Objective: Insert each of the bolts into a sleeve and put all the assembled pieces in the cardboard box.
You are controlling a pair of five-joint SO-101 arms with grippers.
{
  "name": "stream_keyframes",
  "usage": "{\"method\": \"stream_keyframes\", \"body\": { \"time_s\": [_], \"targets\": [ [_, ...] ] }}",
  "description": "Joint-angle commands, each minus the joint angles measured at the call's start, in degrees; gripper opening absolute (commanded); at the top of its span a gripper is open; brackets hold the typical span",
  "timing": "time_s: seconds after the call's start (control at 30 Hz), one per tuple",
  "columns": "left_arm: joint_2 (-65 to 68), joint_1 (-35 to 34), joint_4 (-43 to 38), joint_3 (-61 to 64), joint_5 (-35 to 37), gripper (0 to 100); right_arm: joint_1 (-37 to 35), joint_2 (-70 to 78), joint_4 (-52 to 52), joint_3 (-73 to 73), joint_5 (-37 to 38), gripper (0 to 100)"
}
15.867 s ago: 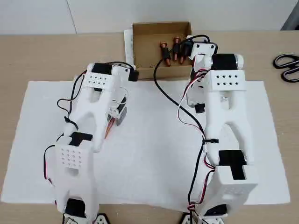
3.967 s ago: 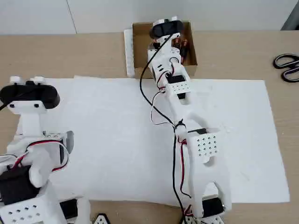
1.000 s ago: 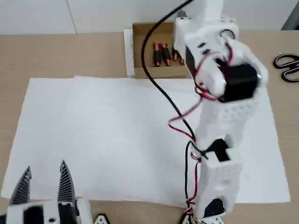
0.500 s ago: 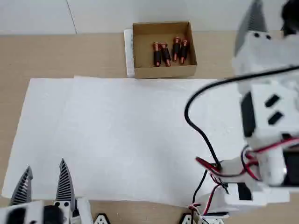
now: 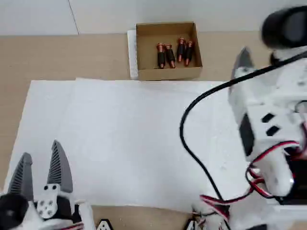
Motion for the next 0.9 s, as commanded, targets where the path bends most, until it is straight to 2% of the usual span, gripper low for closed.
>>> {"method": "stream_keyframes", "body": {
  "time_s": [0.0, 0.23, 0.43, 0.5, 0.7, 0.87],
  "targets": [
    [-0.2, 0.3, -6.8, 5.8, 0.3, 21, -2.5, -6.0, -2.8, 16.0, 0.3, 17.9],
    [-0.2, 0.3, -15.9, 18.9, 0.3, 21, -2.7, -12.7, -14.2, 40.6, 0.2, 17.9],
    [-0.2, 0.6, -22.2, 28.3, 0.3, 21, -2.7, -17.5, -34.2, 65.1, 0.2, 17.9],
    [-0.2, 3.3, -23.7, 31.4, 0.2, 21, -2.7, -19.1, -42.3, 73.7, 0.2, 17.9],
    [-0.2, 17.9, -24.2, 34.9, 0.4, 21, -2.6, -24.7, -63.5, 94.9, 0.2, 17.9],
    [-0.2, 19.0, -24.3, 40.0, 0.2, 21, -2.6, -28.9, -75.1, 108.4, 0.2, 17.9]
  ]
}}
